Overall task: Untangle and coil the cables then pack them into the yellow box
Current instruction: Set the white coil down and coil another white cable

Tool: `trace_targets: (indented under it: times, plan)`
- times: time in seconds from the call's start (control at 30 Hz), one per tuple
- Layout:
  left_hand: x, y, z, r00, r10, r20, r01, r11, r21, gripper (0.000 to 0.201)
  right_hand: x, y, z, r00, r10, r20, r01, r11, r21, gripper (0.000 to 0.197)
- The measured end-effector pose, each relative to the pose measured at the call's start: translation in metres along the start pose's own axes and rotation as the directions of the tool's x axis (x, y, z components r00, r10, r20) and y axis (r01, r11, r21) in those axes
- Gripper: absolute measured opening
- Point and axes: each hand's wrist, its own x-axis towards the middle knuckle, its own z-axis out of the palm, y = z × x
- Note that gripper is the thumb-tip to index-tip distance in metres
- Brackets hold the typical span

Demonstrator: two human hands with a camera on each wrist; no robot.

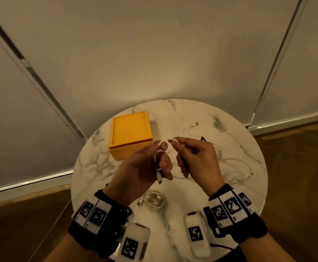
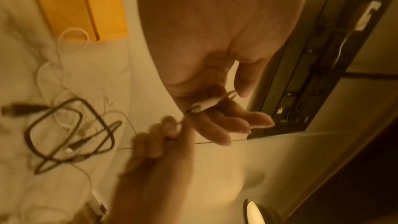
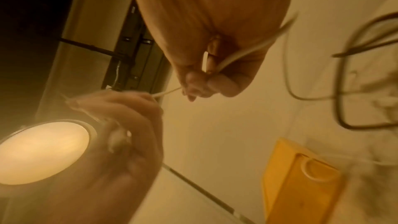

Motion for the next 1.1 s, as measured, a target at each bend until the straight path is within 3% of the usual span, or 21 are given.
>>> trace_targets:
  times: [0.13,0.23,0.33,0.53,0.63,0.77,0.93,1.1]
  plan:
    - [-0.003,-0.008,-0.001,0.995,0.035,-0.09,-0.039,0.999,-0.036,0.037,-0.027,0.024,0.011,0.995,0.08,0.063,-0.078,0.996,-0.045,0.019]
    - [0.003,-0.016,-0.007,0.973,0.079,-0.218,-0.083,0.997,-0.007,0.027,-0.056,0.033,0.018,0.965,0.144,0.219,-0.08,0.957,-0.279,0.021]
    - [0.002,-0.022,-0.015,0.941,0.143,-0.306,-0.116,0.988,0.104,0.023,-0.073,0.031,0.019,0.945,0.118,0.304,0.041,0.882,-0.47,0.022]
    - [-0.007,-0.026,-0.016,0.879,0.339,-0.335,-0.213,0.908,0.36,0.028,-0.069,0.008,0.01,0.94,-0.023,0.34,0.249,0.729,-0.638,0.017]
    - [-0.01,-0.019,-0.02,0.877,0.406,-0.258,-0.185,0.781,0.597,0.022,-0.064,-0.007,0.008,0.918,-0.08,0.389,0.334,0.688,-0.644,0.018]
    - [-0.018,-0.017,-0.018,0.952,0.289,-0.098,-0.124,0.661,0.74,0.017,-0.036,-0.031,-0.008,0.918,-0.158,0.365,0.368,0.682,-0.632,0.008]
    - [-0.017,-0.007,-0.01,0.989,0.143,-0.03,-0.091,0.759,0.645,0.022,-0.008,-0.049,-0.014,0.898,-0.155,0.411,0.363,0.788,-0.497,0.01]
    - [-0.022,-0.009,-0.007,0.998,0.064,-0.005,-0.06,0.954,0.294,0.026,0.003,-0.05,-0.015,0.899,-0.147,0.412,0.303,0.889,-0.343,0.016]
